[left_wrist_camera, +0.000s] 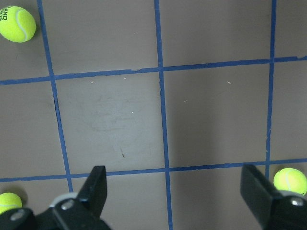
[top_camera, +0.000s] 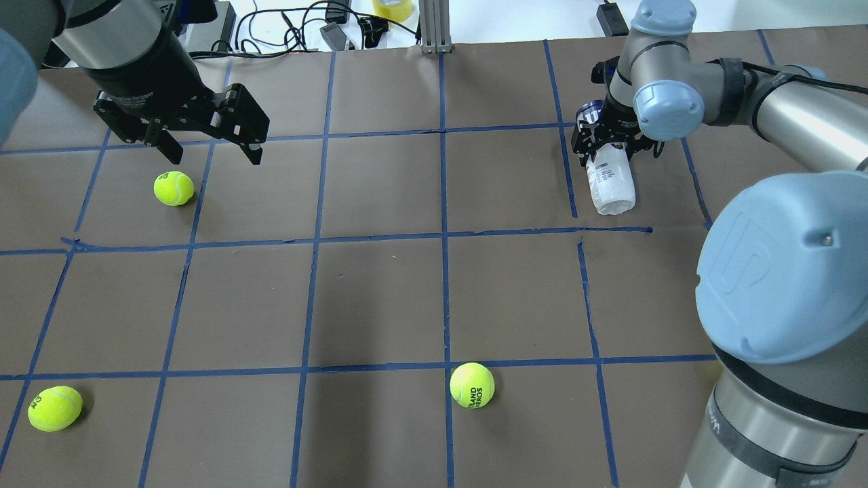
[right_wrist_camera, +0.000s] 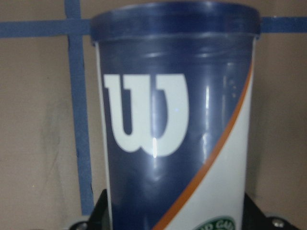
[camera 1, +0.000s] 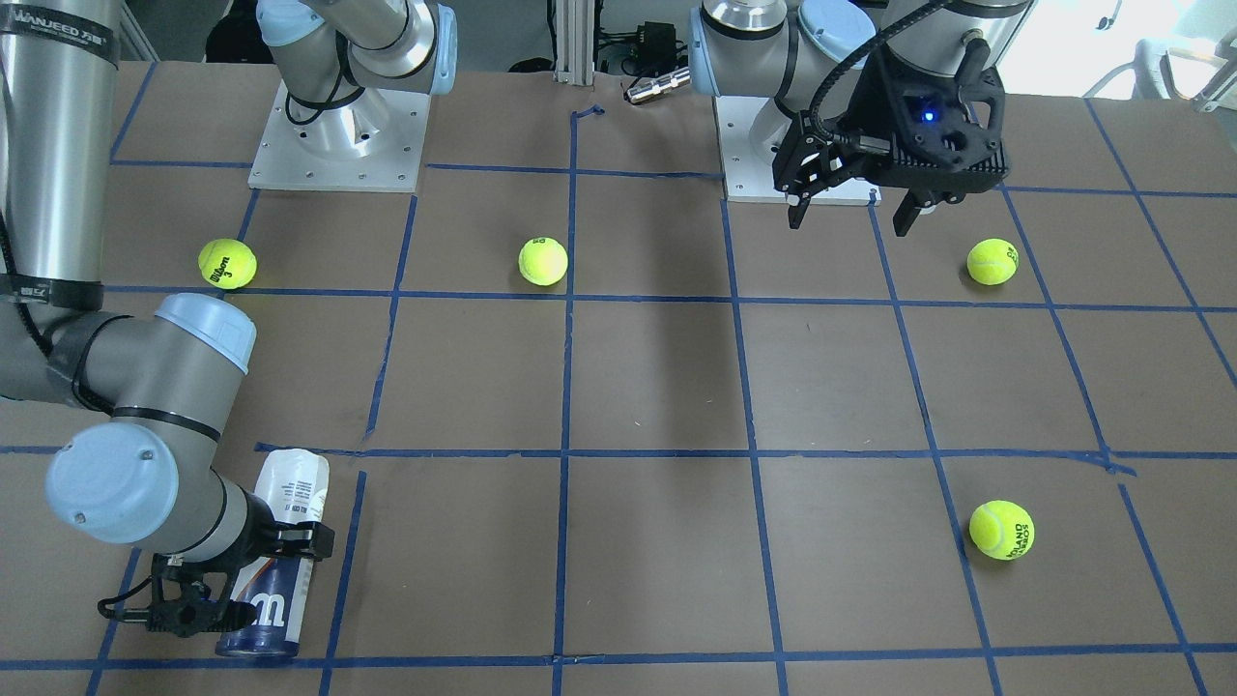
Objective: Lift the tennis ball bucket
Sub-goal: 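Lower the right gripper onto the upright Wilson can and grasp its top, then lift the can with the right gripper and carry it toward the left gripper, then lay the can on its side on the table and open the right gripper, then raise the right gripper away from the can back to its start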
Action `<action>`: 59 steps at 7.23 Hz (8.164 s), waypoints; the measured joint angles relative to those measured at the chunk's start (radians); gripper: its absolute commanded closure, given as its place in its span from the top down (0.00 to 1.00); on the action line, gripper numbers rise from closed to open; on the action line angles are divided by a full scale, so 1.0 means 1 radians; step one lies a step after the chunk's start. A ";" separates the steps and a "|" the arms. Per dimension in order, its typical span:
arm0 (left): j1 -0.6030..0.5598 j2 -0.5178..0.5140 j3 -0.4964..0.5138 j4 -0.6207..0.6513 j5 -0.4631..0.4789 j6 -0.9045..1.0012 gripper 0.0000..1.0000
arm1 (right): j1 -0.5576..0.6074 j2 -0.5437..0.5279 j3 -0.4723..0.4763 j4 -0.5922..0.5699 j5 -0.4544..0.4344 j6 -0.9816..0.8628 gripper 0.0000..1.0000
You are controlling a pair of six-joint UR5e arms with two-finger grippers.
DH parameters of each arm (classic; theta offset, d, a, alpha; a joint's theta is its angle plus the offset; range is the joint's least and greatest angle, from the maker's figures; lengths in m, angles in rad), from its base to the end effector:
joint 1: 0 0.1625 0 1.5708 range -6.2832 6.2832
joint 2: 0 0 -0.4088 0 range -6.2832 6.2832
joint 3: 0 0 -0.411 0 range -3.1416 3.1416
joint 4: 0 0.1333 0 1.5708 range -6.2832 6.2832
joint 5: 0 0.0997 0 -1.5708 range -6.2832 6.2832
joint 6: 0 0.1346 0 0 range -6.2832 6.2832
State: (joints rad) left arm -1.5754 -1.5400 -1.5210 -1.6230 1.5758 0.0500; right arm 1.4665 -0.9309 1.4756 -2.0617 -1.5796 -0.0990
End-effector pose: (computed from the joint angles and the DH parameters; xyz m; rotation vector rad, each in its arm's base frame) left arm -0.1349 -0.4999 0.4725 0.0855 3.1345 -0.0443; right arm 0.0598 -0.6980 0.1377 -0.0079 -3.1371 -0.0854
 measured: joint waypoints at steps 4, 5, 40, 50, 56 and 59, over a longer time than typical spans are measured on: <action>-0.001 -0.003 -0.004 0.002 -0.001 -0.003 1.00 | 0.011 -0.017 -0.019 0.006 -0.021 0.005 0.85; -0.002 -0.003 -0.006 0.003 -0.001 -0.005 1.00 | 0.031 -0.025 -0.027 0.006 -0.022 0.005 0.85; 0.001 -0.011 -0.010 -0.034 0.002 0.003 1.00 | 0.482 0.158 -0.117 -0.398 0.318 -1.067 1.00; 0.006 -0.011 -0.010 -0.034 -0.003 0.006 1.00 | 0.246 -0.186 -0.117 0.138 0.280 -1.063 1.00; 0.167 -0.038 -0.071 0.027 -0.259 0.179 1.00 | 0.079 -0.492 -0.067 0.394 0.009 -0.756 1.00; 0.186 -0.084 -0.113 0.123 -0.273 0.190 1.00 | 0.076 -0.579 0.001 0.441 -0.016 -0.274 1.00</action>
State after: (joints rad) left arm -1.3891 -1.6245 -1.6340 -1.5001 1.3028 0.2400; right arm 1.5424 -1.5103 1.4762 -1.6205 -1.5952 -0.3730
